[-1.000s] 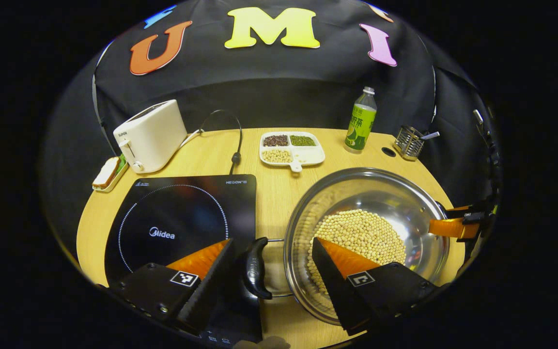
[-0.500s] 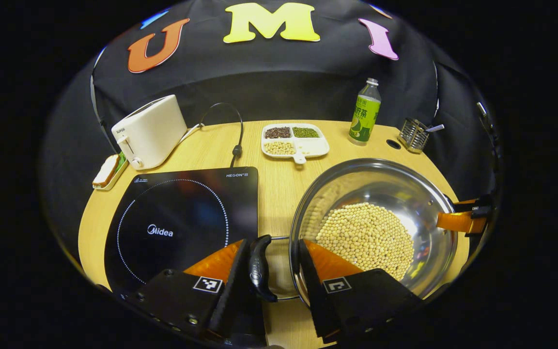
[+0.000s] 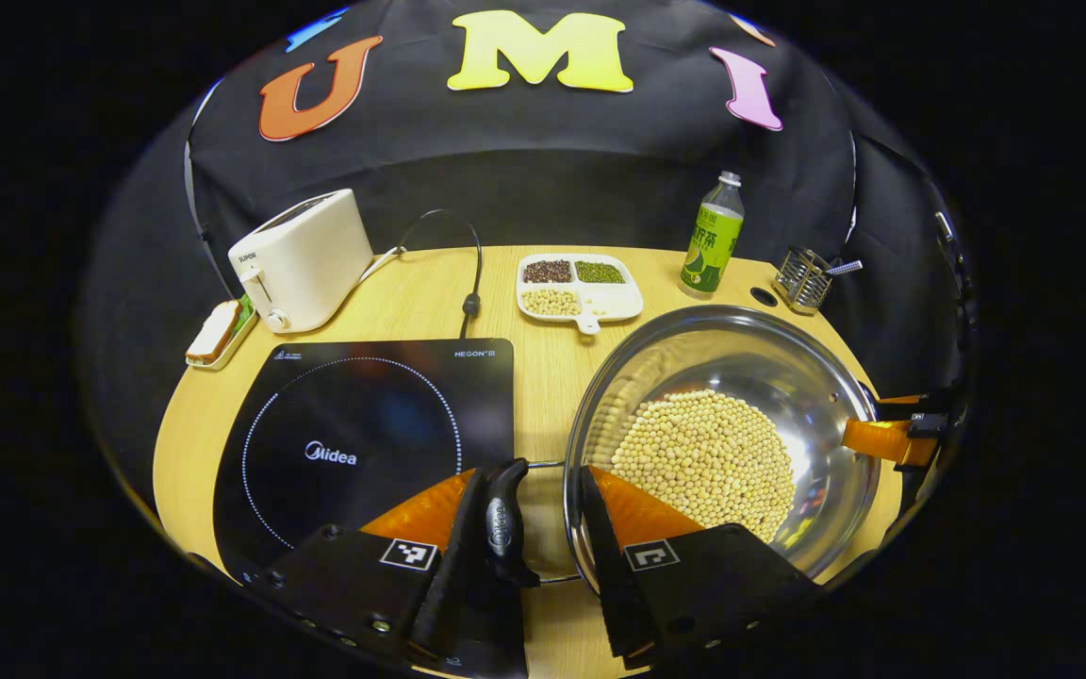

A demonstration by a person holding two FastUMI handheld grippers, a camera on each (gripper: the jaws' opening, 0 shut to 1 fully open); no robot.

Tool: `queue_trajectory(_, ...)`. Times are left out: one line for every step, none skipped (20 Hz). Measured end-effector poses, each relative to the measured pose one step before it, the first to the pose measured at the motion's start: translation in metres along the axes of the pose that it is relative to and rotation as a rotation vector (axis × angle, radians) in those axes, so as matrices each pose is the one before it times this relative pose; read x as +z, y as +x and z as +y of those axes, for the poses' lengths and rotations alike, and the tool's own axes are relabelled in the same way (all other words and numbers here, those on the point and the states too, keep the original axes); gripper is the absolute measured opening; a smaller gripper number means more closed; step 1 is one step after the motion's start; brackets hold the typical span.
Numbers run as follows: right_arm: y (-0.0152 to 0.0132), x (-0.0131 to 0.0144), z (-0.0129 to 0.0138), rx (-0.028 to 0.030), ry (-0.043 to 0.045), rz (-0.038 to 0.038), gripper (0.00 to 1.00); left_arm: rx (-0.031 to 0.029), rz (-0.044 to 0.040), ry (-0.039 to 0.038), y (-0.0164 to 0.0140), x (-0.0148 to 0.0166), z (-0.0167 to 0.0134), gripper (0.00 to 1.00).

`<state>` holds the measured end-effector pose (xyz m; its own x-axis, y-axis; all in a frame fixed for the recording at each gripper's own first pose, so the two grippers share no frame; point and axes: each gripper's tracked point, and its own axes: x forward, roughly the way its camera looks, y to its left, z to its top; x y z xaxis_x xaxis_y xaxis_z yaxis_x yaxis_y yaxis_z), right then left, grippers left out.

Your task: First push the handle of the pot to place it horizontally, then grasp the pot with both hands and set it on the induction cooktop.

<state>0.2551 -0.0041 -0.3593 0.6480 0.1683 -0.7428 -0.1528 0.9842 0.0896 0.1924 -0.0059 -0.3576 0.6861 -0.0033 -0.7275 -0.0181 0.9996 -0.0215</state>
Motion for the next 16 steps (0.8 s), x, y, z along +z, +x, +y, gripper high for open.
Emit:
queue_trajectory(-0.00247, 0.00144, 0.00317, 0.00250, -0.00055, -0.00121, 0.55, 0.00305, -0.00163, 0.00179, -0.00278, 0.00212, 0.00204, 0.57)
queue_trajectory(-0.00221, 0.00238, 0.00384, 0.00351, -0.00254, -0.00526, 0.55, 0.00412, -0.00554, 0.00091, -0.00305, 0.00280, 0.00348, 0.58)
queue_trajectory(-0.00170, 0.00322, 0.00456, 0.00286, -0.00413, -0.00435, 0.55, 0.00358, -0.00636, -0.00231, -0.00294, 0.00204, 0.00354, 0.58)
queue_trajectory(-0.00241, 0.00263, 0.00483, 0.00303, -0.00293, -0.00527, 0.55, 0.00362, -0.00301, -0.00323, -0.00496, 0.00208, 0.00335, 0.57)
queue_trajectory(-0.00206, 0.00255, 0.00487, 0.00203, -0.00275, -0.00337, 0.55, 0.00317, -0.00370, -0.00435, -0.00307, 0.00184, 0.00420, 0.57)
queue_trajectory(-0.00186, 0.00367, 0.00565, 0.00298, -0.00098, -0.00605, 0.55, 0.00430, -0.00523, -0.00206, -0.00443, 0.00274, 0.00482, 0.57)
queue_trajectory(-0.00161, 0.00409, 0.00616, 0.00133, -0.00092, -0.00690, 0.55, 0.00370, -0.00863, -0.00324, -0.00208, 0.00311, 0.00690, 0.57)
queue_trajectory(-0.00193, 0.00267, 0.00573, 0.00025, -0.00108, -0.00565, 0.55, 0.00371, -0.00128, -0.00284, -0.00261, 0.00104, 0.00631, 0.57)
queue_trajectory(-0.00232, 0.00285, 0.00716, 0.00222, -0.00262, -0.00626, 0.55, 0.00662, -0.00593, -0.00680, -0.00328, 0.00160, 0.00688, 0.57)
queue_trajectory(-0.00229, 0.00179, 0.00754, 0.00326, -0.00262, -0.00562, 0.55, 0.00402, -0.00954, -0.00035, -0.00375, 0.00228, 0.00653, 0.57)
queue_trajectory(-0.00195, 0.00308, 0.00742, 0.00400, -0.00140, -0.00506, 0.55, 0.00425, -0.00240, -0.00062, -0.00355, 0.00171, 0.00566, 0.57)
queue_trajectory(-0.00150, 0.00069, 0.00720, 0.00417, -0.00130, -0.00052, 0.55, 0.00445, -0.00215, -0.00223, -0.00319, 0.00118, 0.00773, 0.57)
queue_trajectory(-0.00158, 0.00038, 0.00790, 0.00474, 0.00179, -0.00040, 0.55, 0.00549, -0.00384, 0.00121, -0.00330, 0.00032, 0.00832, 0.57)
queue_trajectory(-0.00117, 0.00120, 0.00893, 0.00422, 0.00091, 0.00117, 0.55, 0.00494, -0.00160, 0.00323, -0.00279, 0.00123, 0.00854, 0.57)
queue_trajectory(-0.00035, 0.00118, 0.00916, 0.00346, -0.00088, -0.00089, 0.55, 0.00502, -0.00307, 0.00168, 0.00018, 0.00188, 0.01025, 0.57)
queue_trajectory(-0.00032, 0.00122, 0.00936, 0.00257, -0.00034, -0.00284, 0.55, 0.00376, -0.00280, -0.00129, -0.00222, -0.00084, 0.00776, 0.57)
